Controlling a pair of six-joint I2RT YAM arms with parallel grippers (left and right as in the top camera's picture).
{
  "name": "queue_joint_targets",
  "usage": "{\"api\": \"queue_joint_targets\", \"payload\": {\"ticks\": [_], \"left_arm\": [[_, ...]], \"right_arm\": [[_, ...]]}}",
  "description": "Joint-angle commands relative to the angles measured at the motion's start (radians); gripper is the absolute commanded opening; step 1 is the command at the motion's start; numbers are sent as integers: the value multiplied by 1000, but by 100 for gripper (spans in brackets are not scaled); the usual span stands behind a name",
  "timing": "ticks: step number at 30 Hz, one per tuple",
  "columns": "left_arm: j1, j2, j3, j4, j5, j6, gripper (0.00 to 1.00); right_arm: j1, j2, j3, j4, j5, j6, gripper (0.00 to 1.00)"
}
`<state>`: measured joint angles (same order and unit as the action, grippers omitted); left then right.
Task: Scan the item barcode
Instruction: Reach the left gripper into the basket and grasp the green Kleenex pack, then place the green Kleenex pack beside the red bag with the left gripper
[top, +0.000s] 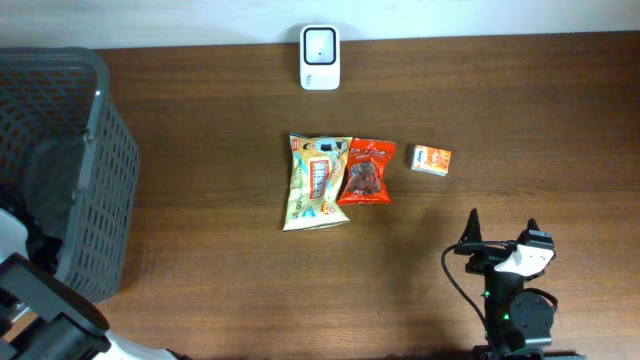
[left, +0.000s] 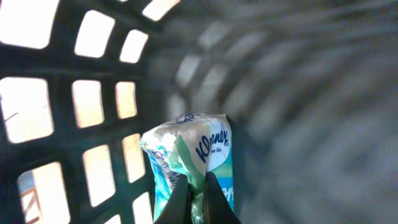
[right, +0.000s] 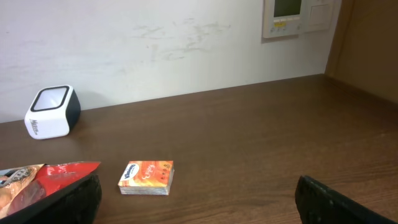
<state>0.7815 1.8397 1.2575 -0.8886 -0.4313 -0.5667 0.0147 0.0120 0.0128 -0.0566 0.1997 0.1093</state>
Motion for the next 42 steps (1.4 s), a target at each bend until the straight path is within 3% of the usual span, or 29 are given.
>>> {"api": "queue_joint_targets", "payload": {"ticks": [1,13,16,21,27,32,42], "left_arm": [[-8,-9,100,2,200,90,0],[-235,-263,600,-95,244,116,0],[-327,-334,608,-93,314,117,0],[-601,-388,607,-93,580,118,0],[-961,-294,573,-93,616,127,0],[-1205,-109,555,-79,615,127,0],[-1454,243,555,188,628,107,0]], "right_arm": [[6,-4,-7,-5,2,8,99],[6,-4,-7,-5,2,8,98],[6,-4,-7,-5,2,8,98],[6,-4,-7,-5,2,8,99],[6,-4,-7,-5,2,8,98],[6,-4,-7,-5,2,8,98],[6,-4,-7,-5,2,8,99]]}}
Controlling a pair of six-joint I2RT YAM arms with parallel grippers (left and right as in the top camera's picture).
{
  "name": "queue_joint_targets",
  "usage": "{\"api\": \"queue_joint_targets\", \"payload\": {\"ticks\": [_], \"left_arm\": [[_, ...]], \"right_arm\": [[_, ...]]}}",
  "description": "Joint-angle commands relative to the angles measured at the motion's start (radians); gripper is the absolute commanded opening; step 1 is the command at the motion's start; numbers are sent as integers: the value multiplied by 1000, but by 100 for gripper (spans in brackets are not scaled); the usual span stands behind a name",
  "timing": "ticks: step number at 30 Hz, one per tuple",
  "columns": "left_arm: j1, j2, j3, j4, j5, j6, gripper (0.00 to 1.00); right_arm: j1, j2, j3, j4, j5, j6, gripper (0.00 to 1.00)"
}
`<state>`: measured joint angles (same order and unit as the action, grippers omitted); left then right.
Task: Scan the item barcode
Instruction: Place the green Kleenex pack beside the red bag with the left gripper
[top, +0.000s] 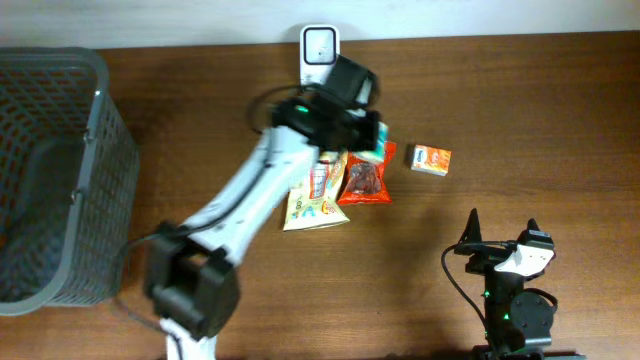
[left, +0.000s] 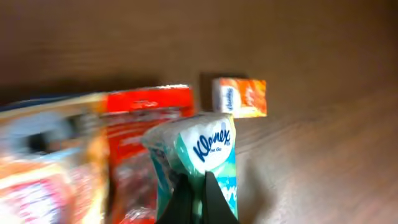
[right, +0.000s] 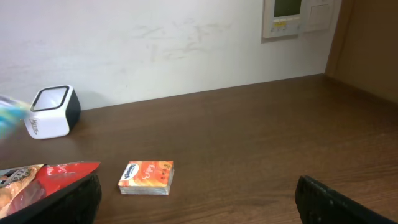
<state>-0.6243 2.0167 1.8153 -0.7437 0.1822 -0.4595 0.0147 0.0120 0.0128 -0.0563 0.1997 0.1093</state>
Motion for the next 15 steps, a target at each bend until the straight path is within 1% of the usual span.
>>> {"api": "queue_joint_targets", "payload": {"ticks": [1,6,13,14,15], "left_arm": [[-60,90,-3,65,13,-20,0],[-109,192,-3,194,13,-26,0],[-132,261,-3,215,-7,-26,1],[-132,273,-3,217,-22,-26,5],[-132,282,-3,220,-30,-25,16]], "right_arm": [[6,-4,-7,-5,2,8,99],[6,-4,-7,-5,2,8,98],[6,-4,-7,-5,2,8,98],[6,-4,-7,-5,2,8,98],[6,-4,-7,-5,2,8,98]]}}
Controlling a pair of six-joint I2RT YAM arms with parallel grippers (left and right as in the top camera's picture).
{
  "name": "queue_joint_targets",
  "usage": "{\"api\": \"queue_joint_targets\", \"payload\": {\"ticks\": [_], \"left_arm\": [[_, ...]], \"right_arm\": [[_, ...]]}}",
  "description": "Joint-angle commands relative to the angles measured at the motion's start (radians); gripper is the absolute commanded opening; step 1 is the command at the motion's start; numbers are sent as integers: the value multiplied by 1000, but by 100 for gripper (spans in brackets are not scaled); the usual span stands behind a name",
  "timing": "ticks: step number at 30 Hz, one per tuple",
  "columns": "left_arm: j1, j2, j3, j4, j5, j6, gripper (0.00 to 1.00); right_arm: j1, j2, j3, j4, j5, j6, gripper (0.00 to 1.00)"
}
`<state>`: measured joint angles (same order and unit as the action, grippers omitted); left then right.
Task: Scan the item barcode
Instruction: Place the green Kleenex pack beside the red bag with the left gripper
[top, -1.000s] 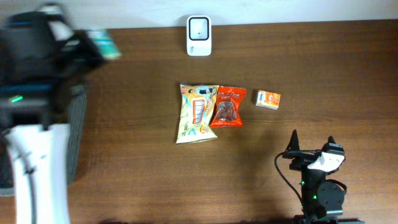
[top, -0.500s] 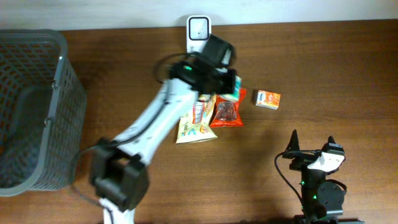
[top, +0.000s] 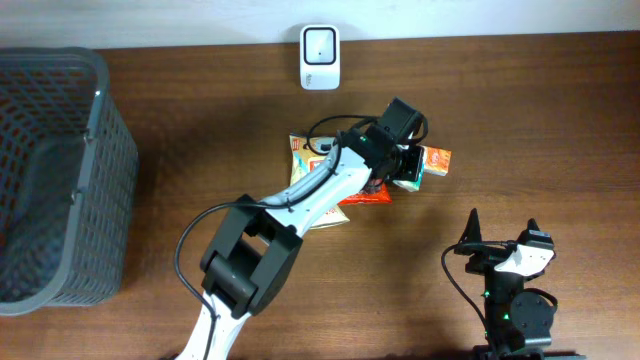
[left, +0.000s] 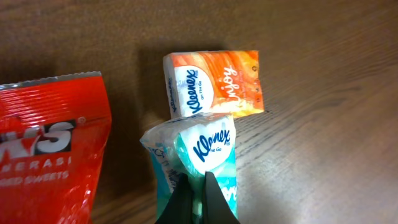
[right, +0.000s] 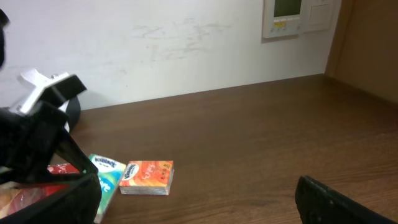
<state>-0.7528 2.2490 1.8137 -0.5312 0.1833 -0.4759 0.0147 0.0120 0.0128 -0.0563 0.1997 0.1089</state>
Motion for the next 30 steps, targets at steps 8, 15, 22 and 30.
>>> {"api": "queue_joint_targets", "payload": {"ticks": [8,15,22,30], "left_arm": [[42,5,83,-56,-42,12,50],[103,-151,212,-267,-41,37,10],[28,-143,181,-310,-24,37,0],[-32,47,176,-189,-105,37,0]], "right_arm": [[6,-4,-7,-5,2,8,99],[6,-4,-7,-5,2,8,98],[6,-4,-7,-5,2,8,98],[6,-4,-7,-5,2,8,98]]}}
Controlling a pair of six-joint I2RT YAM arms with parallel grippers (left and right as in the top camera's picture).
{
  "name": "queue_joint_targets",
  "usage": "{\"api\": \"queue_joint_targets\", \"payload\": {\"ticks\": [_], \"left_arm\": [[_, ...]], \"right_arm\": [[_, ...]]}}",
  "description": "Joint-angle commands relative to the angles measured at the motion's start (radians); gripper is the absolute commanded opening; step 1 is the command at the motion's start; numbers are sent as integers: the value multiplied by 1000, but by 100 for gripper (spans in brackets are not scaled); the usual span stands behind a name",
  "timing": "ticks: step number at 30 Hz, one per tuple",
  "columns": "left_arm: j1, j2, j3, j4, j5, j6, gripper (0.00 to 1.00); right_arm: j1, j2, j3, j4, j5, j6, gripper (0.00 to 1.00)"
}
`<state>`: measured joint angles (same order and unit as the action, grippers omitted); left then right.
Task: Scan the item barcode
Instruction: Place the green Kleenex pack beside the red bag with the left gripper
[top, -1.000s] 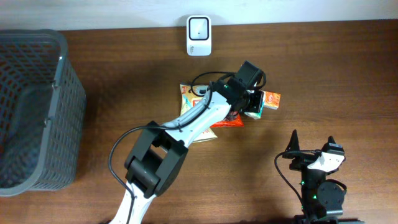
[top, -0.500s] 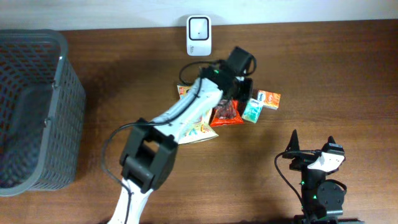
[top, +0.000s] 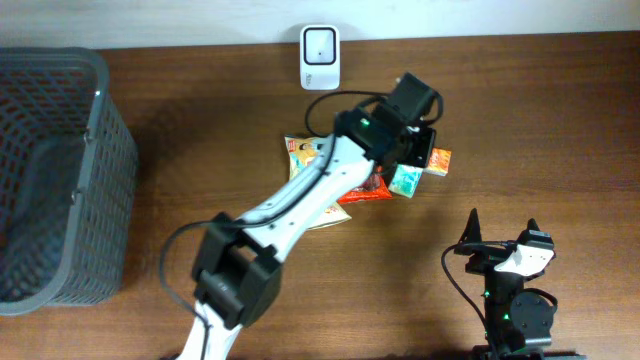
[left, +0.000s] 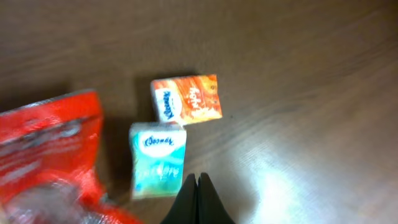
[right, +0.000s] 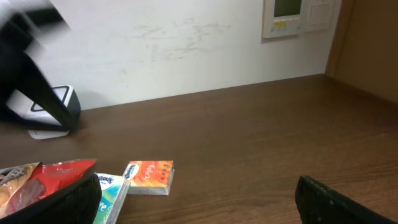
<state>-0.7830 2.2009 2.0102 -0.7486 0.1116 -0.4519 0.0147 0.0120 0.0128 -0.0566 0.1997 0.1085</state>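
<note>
A teal Kleenex pack lies flat on the brown table, its near edge against the red snack bag and just below the orange tissue pack. My left gripper hovers above these packs; in the left wrist view its fingers are pressed together with nothing between them, and the teal pack and orange pack lie beyond their tips. The white scanner stands at the table's far edge. My right gripper rests open near the front right, apart from everything.
A yellow snack bag lies left of the red one, partly under my left arm. A dark mesh basket fills the left end of the table. A wall with a control panel backs the table.
The teal pack was in my left gripper beside the orange pack; it now lies on the table. The left gripper has let it go, is shut on nothing and has risen higher.
My left gripper was inside the basket, shut on the teal pack. Then it held the pack over the snack bags near the scanner, then low beside the orange pack. Now the pack rests there, released. The right arm has stayed still.
</note>
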Motion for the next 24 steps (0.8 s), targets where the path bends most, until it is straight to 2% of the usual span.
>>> {"api": "queue_joint_targets", "payload": {"ticks": [1,4,7,18,24], "left_arm": [[-2,122,-20,43,-34,13,0],[5,167,-20,61,-47,13,0],[7,173,-20,60,-121,16,0],[14,115,48,45,-122,35,0],[-1,90,71,78,-22,18,0]], "right_arm": [[6,-4,-7,-5,2,9,98],[6,-4,-7,-5,2,9,98],[6,-4,-7,-5,2,9,98],[6,-4,-7,-5,2,9,98],[6,-4,-7,-5,2,9,99]]}}
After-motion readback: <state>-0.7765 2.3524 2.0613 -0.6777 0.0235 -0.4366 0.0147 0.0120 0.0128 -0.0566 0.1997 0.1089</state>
